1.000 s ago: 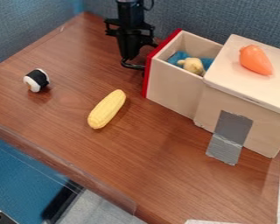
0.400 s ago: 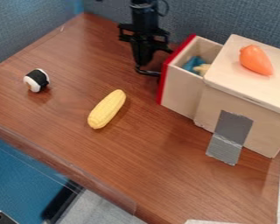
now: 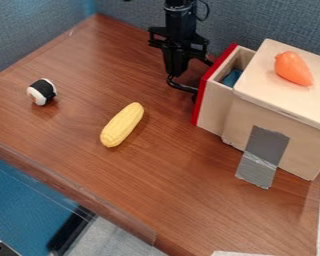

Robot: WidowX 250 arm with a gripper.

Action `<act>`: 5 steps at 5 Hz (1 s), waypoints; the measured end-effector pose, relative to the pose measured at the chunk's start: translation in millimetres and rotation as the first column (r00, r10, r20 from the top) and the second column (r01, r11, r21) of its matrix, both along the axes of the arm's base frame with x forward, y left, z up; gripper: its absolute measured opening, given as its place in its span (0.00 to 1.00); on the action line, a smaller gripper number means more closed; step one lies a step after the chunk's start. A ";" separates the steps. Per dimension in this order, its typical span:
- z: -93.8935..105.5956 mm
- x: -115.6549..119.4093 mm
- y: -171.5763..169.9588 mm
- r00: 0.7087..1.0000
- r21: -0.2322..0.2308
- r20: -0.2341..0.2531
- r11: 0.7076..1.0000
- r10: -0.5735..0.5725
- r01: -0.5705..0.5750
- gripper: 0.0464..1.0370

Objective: Close the drawer

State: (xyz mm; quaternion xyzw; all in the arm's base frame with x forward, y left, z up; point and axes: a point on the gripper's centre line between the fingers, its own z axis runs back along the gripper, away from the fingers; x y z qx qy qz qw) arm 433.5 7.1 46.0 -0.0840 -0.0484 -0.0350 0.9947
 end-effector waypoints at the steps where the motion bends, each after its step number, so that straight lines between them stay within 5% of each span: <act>1: -0.5 -0.8 -13.2 1.000 0.016 -0.009 1.000 -0.017 0.017 0.04; 4: 5.6 -5.3 -46.7 0.997 -0.011 -0.045 0.998 -0.056 0.056 0.08; 5: 5.7 -7.2 -58.1 0.995 -0.013 -0.048 0.996 -0.087 0.087 0.27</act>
